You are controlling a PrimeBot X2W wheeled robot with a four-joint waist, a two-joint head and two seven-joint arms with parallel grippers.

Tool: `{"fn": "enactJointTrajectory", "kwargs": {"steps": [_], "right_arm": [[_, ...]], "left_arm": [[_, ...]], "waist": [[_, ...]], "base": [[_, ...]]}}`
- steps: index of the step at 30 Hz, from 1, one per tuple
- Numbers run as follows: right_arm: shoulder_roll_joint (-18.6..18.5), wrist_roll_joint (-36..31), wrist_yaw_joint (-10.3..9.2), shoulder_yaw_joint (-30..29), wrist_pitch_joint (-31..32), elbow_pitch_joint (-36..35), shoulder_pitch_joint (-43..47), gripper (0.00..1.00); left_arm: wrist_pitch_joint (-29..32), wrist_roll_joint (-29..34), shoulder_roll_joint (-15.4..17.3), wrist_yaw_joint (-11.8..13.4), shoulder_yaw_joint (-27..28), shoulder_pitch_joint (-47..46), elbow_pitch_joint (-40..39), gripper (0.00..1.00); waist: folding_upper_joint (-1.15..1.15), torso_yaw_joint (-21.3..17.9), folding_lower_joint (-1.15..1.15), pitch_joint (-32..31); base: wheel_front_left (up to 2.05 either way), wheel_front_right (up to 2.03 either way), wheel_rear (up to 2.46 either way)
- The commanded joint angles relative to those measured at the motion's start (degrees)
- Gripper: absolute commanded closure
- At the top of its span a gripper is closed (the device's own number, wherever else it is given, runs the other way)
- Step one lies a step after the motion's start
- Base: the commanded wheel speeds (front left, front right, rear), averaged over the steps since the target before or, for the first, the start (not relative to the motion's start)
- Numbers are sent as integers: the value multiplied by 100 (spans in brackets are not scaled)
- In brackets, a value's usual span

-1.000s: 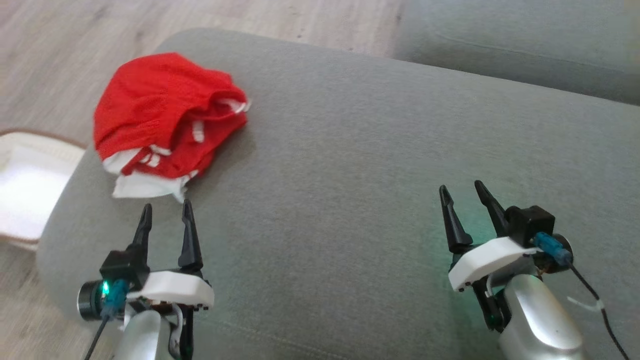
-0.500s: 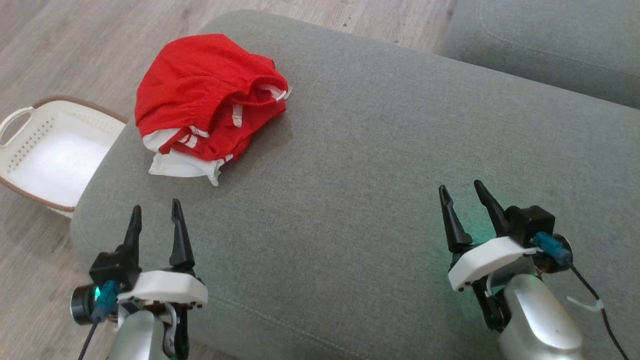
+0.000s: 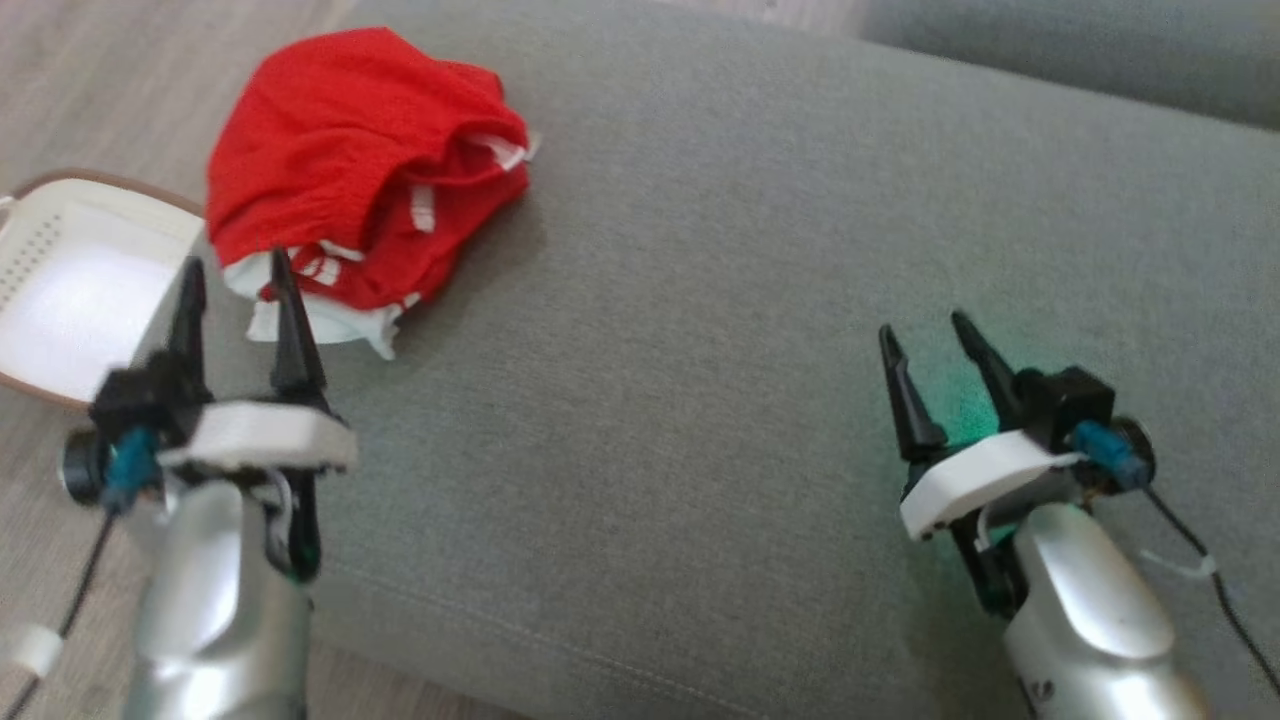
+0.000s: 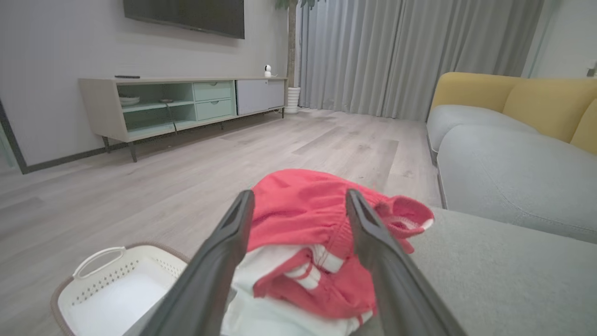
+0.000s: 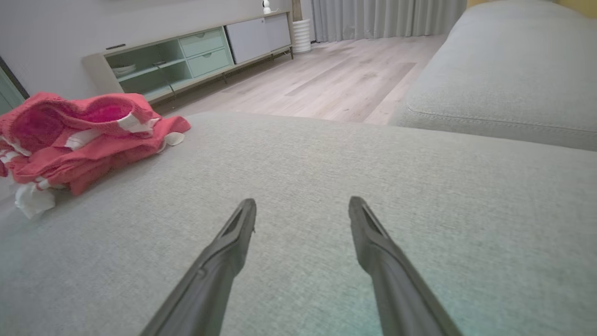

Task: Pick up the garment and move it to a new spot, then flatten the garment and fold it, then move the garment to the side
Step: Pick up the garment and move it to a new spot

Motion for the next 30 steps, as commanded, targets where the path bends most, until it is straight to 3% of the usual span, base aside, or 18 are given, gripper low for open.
{"fn": "enactJointTrajectory", "kwargs": {"steps": [1, 12, 19, 24, 25, 30], "right_arm": [[-76, -40, 23, 166, -79, -224, -310, 0], [-449, 64, 23, 320, -79, -376, -489, 0], [-529, 143, 23, 339, -79, -416, -493, 0], [-552, 199, 23, 347, -79, -421, -487, 0], [-546, 223, 23, 340, -79, -409, -478, 0], [-456, 274, 23, 301, -79, -400, -391, 0]], "left_arm": [[-54, 83, 287, -63, 255, -476, 33, 0], [-54, 469, 739, -144, 149, -1599, 1063, 0], [-42, 777, 1071, 420, 90, -2138, 2334, 0], [18, 701, 1125, 815, 217, -2383, 3031, 0], [1, 650, 1126, 849, 247, -2449, 3173, 100], [-46, 520, 1173, 666, 287, -2509, 3097, 100]], "waist": [[0, -250, 0, 286], [0, -832, 0, 933], [0, -1155, 0, 1120], [0, -1234, 0, 1162], [0, -1239, 0, 1137], [0, -1229, 0, 924]], "base": [[0, 0, 0], [0, 0, 0], [0, 0, 0], [0, 0, 0], [0, 0, 0], [0, 0, 0]]}}
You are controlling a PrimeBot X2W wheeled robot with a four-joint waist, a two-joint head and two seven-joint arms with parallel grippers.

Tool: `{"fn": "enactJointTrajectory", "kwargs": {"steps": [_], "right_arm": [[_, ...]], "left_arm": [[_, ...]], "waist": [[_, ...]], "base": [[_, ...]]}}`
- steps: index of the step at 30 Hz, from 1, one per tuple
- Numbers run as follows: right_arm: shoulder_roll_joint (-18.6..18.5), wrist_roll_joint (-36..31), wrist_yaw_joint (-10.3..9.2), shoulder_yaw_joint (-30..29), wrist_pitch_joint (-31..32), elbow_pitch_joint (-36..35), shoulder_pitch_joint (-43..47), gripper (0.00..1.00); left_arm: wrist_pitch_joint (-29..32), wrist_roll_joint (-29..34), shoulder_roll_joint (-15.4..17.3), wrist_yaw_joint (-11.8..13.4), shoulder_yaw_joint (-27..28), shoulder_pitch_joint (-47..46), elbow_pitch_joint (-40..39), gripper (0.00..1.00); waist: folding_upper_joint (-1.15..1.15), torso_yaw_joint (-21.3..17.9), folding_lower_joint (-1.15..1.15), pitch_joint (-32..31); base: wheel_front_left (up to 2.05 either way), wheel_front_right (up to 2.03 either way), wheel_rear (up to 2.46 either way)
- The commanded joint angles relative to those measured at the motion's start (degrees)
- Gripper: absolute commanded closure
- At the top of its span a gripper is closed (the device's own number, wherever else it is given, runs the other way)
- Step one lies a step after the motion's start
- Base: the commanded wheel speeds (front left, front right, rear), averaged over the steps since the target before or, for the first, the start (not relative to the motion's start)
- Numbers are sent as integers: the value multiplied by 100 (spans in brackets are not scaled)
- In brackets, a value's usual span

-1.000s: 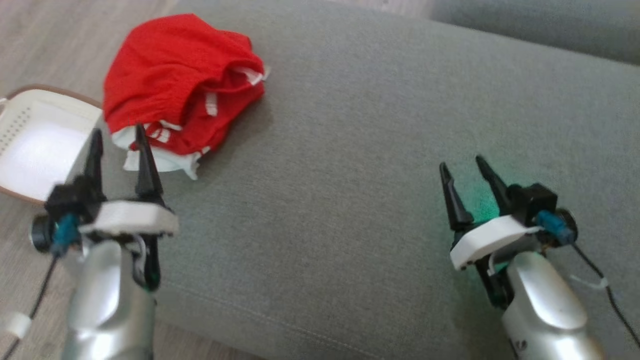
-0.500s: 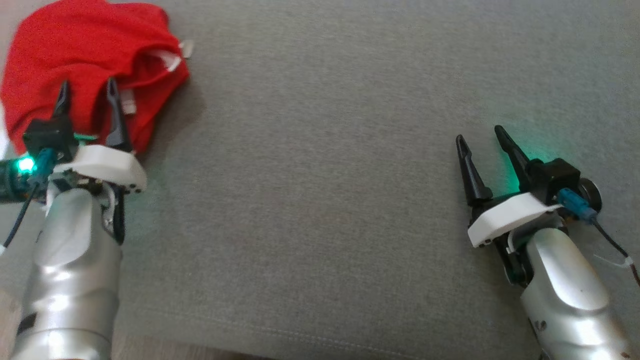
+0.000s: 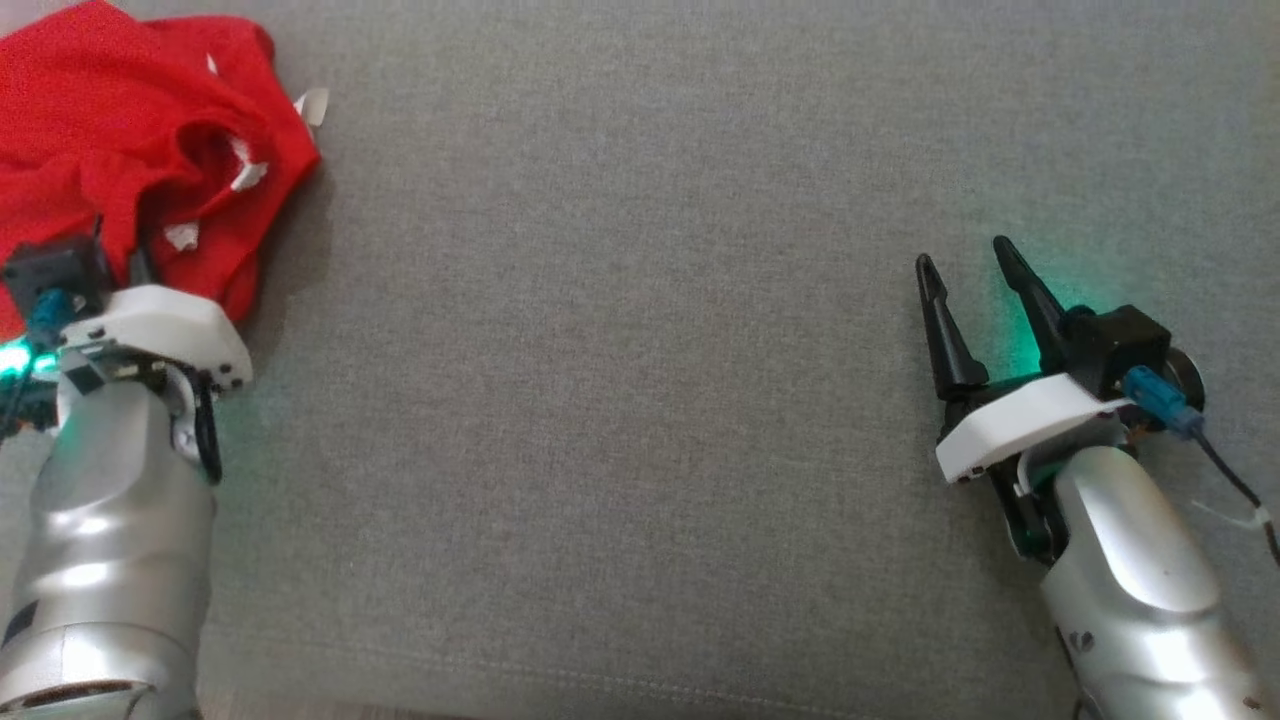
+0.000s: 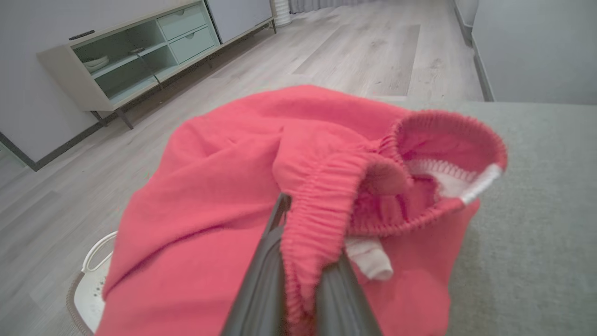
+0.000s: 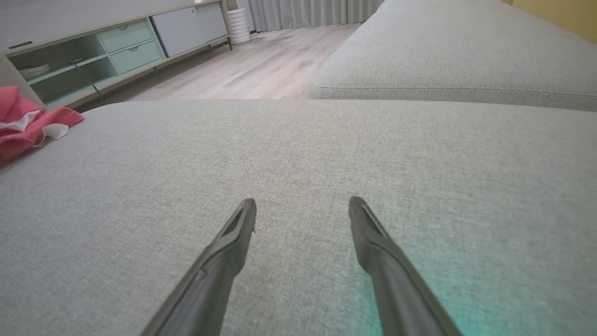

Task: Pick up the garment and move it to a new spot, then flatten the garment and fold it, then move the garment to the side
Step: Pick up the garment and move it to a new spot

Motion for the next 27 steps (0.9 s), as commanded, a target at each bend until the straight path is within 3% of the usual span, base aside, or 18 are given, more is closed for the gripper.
{"fn": "enactJointTrajectory", "kwargs": {"steps": [1, 9, 17, 22, 27], "right_arm": [[51, 39, 23, 73, -37, -121, 92, 0], [241, 100, 23, -69, -37, -75, 321, 0], [412, 148, 23, -125, -37, -26, 525, 0], [476, 170, 23, -69, -37, 18, 574, 0], [514, 198, 23, -4, -37, 19, 619, 0]], "left_arm": [[-66, -10, 346, -60, 88, -186, -402, 100], [-70, -29, -51, -684, -289, -285, -1755, 100], [-70, -265, -655, -933, -818, -240, -2322, 100], [-70, -846, -855, -977, -1289, -70, -2605, 100], [-71, -1980, -868, -940, -2318, 288, -2835, 100]], "waist": [[0, 9, -1, -123], [0, -213, -1, -727], [0, -976, -1, -1143], [0, -1621, -1, -1292], [0, -2108, -1, -1392]], "base": [[0, 0, 0], [0, 0, 0], [0, 0, 0], [0, 0, 0], [0, 0, 0]]}}
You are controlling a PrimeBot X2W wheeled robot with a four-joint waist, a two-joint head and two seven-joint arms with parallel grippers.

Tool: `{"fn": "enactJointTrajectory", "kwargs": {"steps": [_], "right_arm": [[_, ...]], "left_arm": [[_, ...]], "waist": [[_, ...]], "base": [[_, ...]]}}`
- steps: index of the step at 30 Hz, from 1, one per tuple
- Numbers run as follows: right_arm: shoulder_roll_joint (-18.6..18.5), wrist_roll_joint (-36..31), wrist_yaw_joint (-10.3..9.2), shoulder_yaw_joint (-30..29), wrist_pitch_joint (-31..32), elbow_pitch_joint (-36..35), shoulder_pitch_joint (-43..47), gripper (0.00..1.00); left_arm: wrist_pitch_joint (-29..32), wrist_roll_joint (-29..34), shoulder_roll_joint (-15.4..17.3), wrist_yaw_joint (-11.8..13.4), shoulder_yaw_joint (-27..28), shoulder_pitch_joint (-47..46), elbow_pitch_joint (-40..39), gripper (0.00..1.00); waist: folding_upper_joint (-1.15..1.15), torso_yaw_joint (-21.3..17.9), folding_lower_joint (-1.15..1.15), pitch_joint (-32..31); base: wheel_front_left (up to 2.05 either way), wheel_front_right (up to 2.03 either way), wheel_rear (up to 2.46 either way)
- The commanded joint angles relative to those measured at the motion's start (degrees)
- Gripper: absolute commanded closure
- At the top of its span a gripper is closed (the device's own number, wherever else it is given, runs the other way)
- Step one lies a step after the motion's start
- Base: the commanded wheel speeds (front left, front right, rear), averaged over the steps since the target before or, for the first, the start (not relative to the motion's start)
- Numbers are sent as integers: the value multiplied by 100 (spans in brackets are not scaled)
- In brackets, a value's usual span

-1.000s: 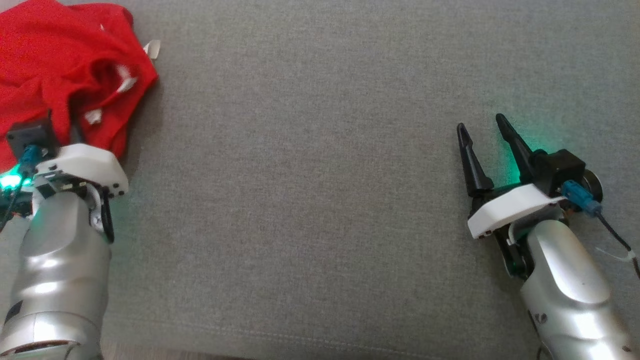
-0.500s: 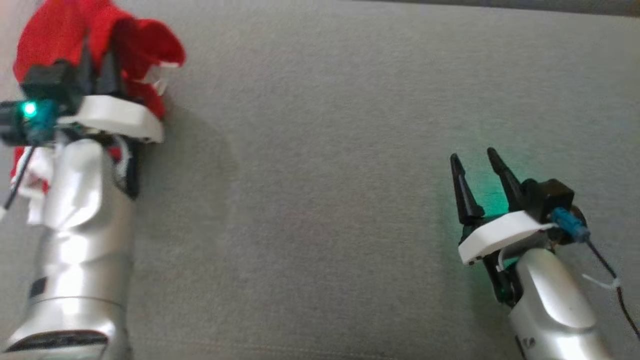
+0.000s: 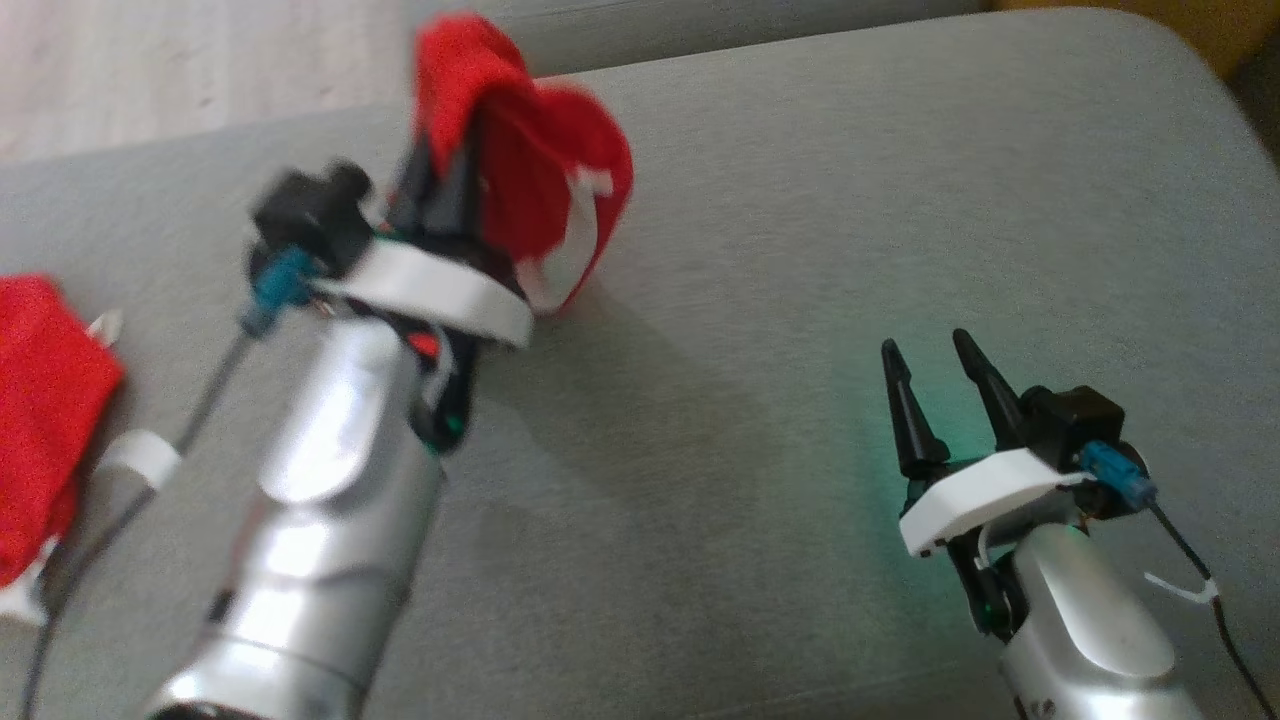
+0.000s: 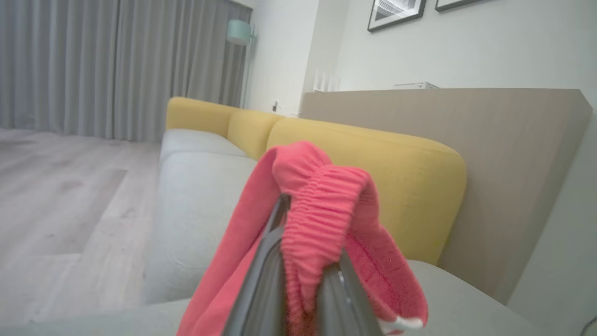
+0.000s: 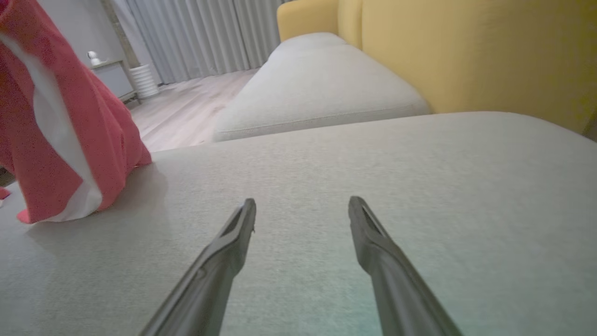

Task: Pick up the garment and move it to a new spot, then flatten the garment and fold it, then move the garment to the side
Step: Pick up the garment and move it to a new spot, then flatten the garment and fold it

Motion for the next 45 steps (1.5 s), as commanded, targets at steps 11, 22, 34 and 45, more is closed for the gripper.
{"fn": "enactJointTrajectory", "kwargs": {"steps": [11, 22, 34, 45], "right_arm": [[106, 15, 23, 39, -37, -313, 60, 0], [115, -34, 23, -52, -37, -439, 219, 0], [125, -56, 23, -165, -37, -500, 605, 0], [127, 27, 23, -98, -37, -504, 816, 0]], "left_arm": [[-29, -61, 141, 944, -151, 900, 133, 0], [-29, 913, 237, 945, 1134, 2713, -707, 0], [-29, 1234, 146, 728, 1673, 3855, -1249, 0], [-29, 1101, 141, 769, 1501, 4327, -1457, 0]], "waist": [[0, -489, 1, -51], [0, 163, 1, -313], [0, 365, 1, -623], [0, 324, 1, -674]], "base": [[0, 0, 0], [0, 0, 0], [0, 0, 0], [0, 0, 0]]}}
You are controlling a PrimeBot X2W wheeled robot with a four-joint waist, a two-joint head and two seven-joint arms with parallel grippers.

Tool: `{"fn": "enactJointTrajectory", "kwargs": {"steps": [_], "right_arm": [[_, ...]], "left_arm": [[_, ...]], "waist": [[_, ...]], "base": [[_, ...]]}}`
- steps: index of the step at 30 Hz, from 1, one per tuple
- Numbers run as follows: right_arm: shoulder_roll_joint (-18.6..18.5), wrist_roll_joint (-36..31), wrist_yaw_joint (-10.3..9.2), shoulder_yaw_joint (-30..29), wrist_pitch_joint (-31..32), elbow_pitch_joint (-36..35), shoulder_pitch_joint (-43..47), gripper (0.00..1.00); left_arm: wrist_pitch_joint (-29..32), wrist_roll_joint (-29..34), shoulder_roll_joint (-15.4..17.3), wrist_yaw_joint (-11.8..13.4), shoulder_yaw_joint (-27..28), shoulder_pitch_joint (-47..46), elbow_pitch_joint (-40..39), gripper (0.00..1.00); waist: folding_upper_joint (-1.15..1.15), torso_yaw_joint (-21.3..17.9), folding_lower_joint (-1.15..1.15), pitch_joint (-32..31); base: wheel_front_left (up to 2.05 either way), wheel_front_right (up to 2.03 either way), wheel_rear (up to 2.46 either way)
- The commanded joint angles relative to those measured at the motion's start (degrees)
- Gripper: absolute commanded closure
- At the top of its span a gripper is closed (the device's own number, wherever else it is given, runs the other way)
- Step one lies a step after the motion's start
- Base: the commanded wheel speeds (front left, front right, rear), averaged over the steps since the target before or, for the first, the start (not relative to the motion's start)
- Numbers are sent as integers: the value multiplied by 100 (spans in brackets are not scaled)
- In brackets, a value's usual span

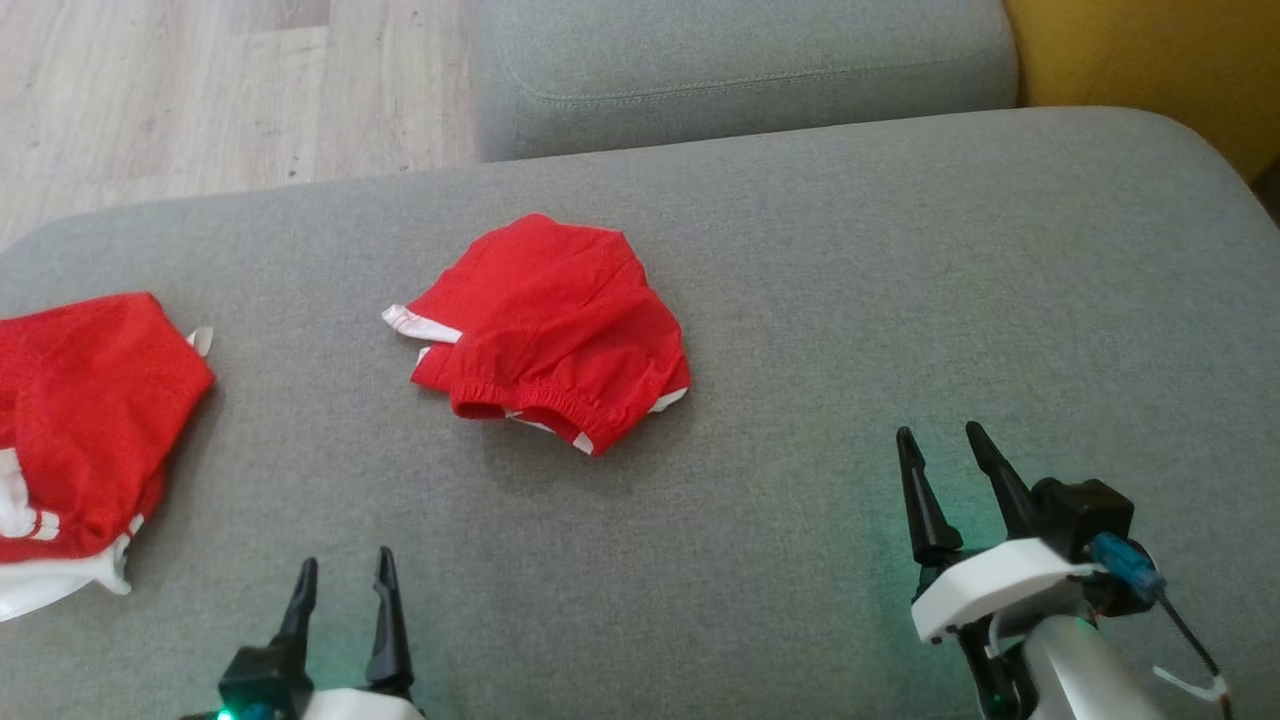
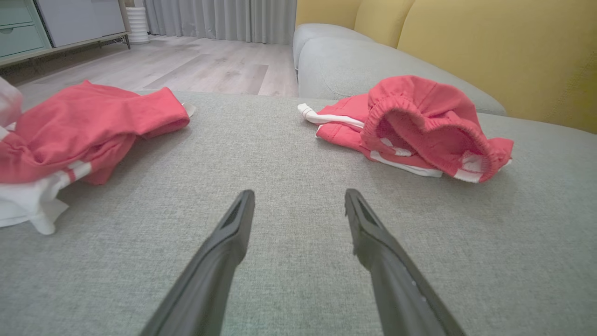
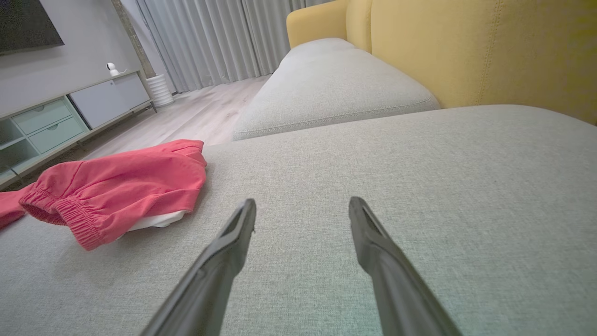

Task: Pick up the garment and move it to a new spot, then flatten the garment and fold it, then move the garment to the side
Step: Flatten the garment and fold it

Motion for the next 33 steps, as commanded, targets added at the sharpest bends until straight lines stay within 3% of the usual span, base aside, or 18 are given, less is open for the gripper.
{"fn": "enactJointTrajectory", "kwargs": {"steps": [1, 6, 14, 24, 33], "right_arm": [[24, 37, 23, 142, -37, -156, -113, 0], [24, 134, 23, 423, -37, -61, -187, 0], [24, 534, 23, 1530, -37, 107, -753, 0], [25, 1487, 23, 2552, -37, 1101, -1653, 0], [25, 1751, 23, 2671, -37, 1290, -1925, 0]], "left_arm": [[-30, -12, 21, 12, 111, -202, -198, 0], [-30, -74, 21, -88, -65, -309, -195, 0], [-30, -111, 21, -150, -489, -458, -219, 0], [-30, -296, 21, -160, -1230, -867, -367, 0], [-30, -441, 20, -54, -1560, -1086, -468, 0]], "waist": [[0, 19, 1, -8], [0, 155, 1, 19], [0, 677, 1, 236], [0, 1454, 1, 853], [0, 1699, 1, 1188]], "base": [[0, 0, 0], [0, 0, 0], [0, 0, 0], [0, 0, 0], [0, 0, 0]]}}
